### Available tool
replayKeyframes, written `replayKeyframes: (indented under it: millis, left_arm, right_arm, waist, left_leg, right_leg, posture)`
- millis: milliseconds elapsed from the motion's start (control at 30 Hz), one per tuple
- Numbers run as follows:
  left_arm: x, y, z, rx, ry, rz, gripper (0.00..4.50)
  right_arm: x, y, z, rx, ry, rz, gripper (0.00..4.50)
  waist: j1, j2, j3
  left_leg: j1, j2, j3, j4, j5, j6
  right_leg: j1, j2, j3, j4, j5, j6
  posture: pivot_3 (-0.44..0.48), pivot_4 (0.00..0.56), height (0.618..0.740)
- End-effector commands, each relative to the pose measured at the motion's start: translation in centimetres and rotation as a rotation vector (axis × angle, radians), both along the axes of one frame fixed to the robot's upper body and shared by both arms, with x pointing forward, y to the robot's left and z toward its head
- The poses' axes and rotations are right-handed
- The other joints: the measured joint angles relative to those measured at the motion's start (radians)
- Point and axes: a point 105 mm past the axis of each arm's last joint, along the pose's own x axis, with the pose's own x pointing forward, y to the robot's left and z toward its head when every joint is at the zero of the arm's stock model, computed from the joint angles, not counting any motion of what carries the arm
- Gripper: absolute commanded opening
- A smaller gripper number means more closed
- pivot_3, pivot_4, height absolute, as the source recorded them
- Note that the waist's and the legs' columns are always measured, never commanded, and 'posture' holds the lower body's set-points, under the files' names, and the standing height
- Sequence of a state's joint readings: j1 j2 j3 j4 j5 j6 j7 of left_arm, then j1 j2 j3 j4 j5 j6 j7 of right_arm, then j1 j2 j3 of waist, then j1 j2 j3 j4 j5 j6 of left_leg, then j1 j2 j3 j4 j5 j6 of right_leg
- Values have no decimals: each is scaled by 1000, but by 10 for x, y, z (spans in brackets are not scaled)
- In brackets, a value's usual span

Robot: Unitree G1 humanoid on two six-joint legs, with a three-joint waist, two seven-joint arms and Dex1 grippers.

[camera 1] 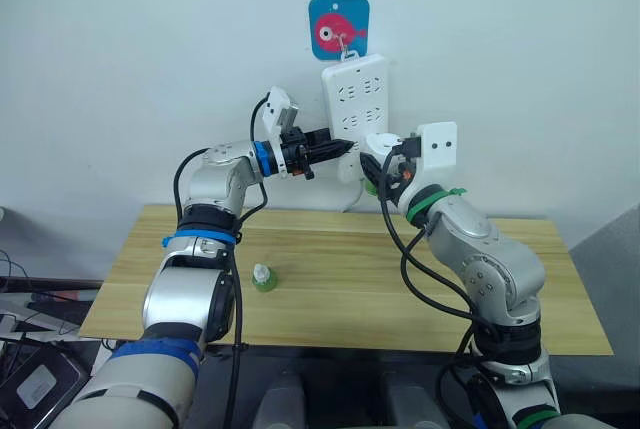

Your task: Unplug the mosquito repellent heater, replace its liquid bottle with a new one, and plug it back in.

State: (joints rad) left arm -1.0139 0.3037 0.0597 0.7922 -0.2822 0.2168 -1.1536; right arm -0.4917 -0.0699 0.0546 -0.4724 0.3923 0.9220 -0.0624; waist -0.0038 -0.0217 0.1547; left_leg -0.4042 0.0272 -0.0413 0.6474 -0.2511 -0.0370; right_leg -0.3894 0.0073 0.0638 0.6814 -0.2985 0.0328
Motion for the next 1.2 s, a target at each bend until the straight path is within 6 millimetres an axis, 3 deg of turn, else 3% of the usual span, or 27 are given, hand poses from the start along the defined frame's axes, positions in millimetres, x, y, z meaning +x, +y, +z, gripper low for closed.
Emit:
replayKeyframes:
  millis: [33, 500, 700, 833, 867, 1033, 1133, 1200]
  left_arm:
    - [10, 2, 20, 11, -90, 76, 1303]
    - [17, 8, 22, 18, -124, 123, 1303]
    - [18, 27, 24, -7, -122, 170, 3166]
    - [13, 53, 19, 16, -123, 225, 4448]
    - [11, 58, 18, 20, -124, 232, 4481]
    - [-21, 84, 18, 55, -164, 274, 4481]
    - [-57, 77, 5, 153, -269, 227, 4481]
    - [-79, 59, 4, 153, -326, 167, 4481]
  right_arm:
    - [-14, -4, 17, 9, -81, 12, 3006]
    - [-25, -22, 26, 47, -121, -32, 3006]
    - [-23, -35, 22, 67, -116, -42, 3006]
    - [-21, -37, 15, 78, -104, -8, 3006]
    - [-22, -37, 12, 75, -100, 0, 3006]
    - [-17, -52, 0, 185, -39, -26, 3006]
    - [-14, -63, -4, 295, 7, -61, 3006]
    - [-13, -67, -8, 401, 50, -65, 3006]
  waist:
    - [5, 0, 0]
    - [-4, 2, 5]
    - [-12, 3, 9]
    - [-22, 4, 9]
    - [-30, 4, 9]
    - [-47, 5, 10]
    - [-37, 5, 10]
    - [-21, 6, 10]
  left_leg:
    - [-1, 0, -1, 0, 0, 0]
    - [-4, -1, -6, 3, 0, 0]
    - [-4, 0, -7, 2, 0, 0]
    - [-4, 0, -7, 1, 0, 0]
    - [-3, 1, -7, 1, 1, 0]
    - [3, 3, -8, -2, 1, 1]
    - [3, 5, -9, -3, 0, 0]
    - [3, 8, -11, -3, 0, 0]
  right_leg:
    - [0, 0, 0, 0, 0, 0]
    - [0, 1, -2, 1, 0, 0]
    - [-1, 1, -1, 0, 0, 0]
    - [-1, 2, -2, 1, 0, 0]
    - [-1, 2, -1, 1, 0, 0]
    - [0, 5, 5, 6, -2, -3]
    - [-1, 3, 5, 7, -3, -5]
    - [0, 0, 5, 8, -3, -5]
  posture:
    - [36, 175, 740]
    - [32, 180, 740]
    - [44, 181, 740]
    - [51, 180, 740]
    - [60, 176, 740]
    - [71, 171, 740]
    - [94, 167, 740]
    - [101, 163, 740]
